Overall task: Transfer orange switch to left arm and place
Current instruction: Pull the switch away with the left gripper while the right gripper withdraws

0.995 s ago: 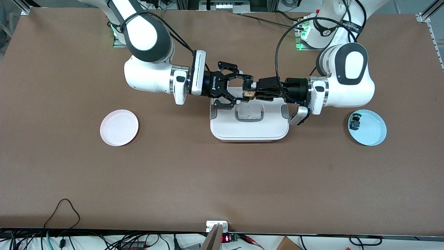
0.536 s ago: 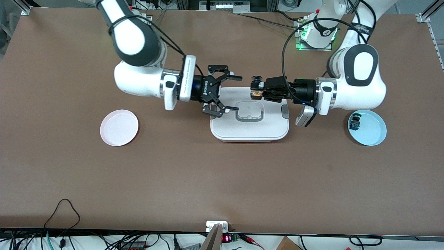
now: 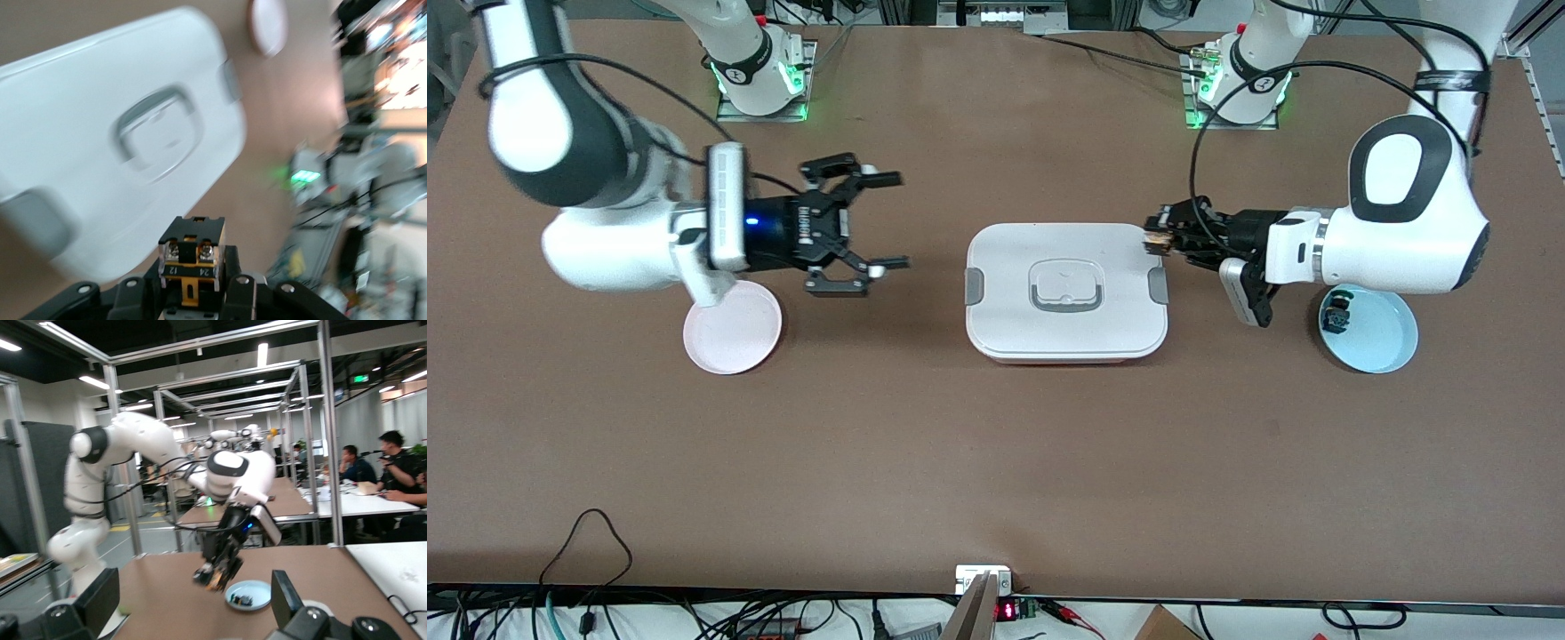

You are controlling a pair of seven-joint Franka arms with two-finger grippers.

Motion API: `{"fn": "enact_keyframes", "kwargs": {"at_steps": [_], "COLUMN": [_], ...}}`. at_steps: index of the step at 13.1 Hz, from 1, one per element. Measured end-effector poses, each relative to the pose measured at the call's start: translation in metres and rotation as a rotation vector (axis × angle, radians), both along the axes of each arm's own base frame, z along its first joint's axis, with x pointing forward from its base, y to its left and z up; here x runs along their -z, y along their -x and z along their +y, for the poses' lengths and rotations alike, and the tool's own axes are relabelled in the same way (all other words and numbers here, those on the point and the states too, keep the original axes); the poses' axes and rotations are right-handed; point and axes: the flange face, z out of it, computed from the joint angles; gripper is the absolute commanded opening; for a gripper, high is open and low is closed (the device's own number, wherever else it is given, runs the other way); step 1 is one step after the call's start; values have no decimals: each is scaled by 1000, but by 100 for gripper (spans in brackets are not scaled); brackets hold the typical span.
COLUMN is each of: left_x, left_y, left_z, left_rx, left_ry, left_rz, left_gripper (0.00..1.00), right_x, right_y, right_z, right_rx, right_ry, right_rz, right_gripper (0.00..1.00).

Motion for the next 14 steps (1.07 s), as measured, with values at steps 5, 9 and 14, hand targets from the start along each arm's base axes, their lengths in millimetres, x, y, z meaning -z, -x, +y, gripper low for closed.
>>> {"fn": "enact_keyframes", "kwargs": {"at_steps": [5, 9, 14], "left_x": [27, 59, 130], "left_y": [-2, -18, -30], "left_z": [79, 133, 223], "left_rx": [407, 735, 988], "left_ry": [-469, -581, -465], "left_rz": [-138, -203, -251], "left_gripper": [6, 7, 7], "right_x": [-9, -41, -85], "right_y": [13, 35, 64], "right_z": [-119, -178, -228], "right_rx": [-114, -82, 171], "right_ry": [109, 523, 1184], "right_rz": [27, 256, 479], "right_gripper": [100, 100, 100]}}
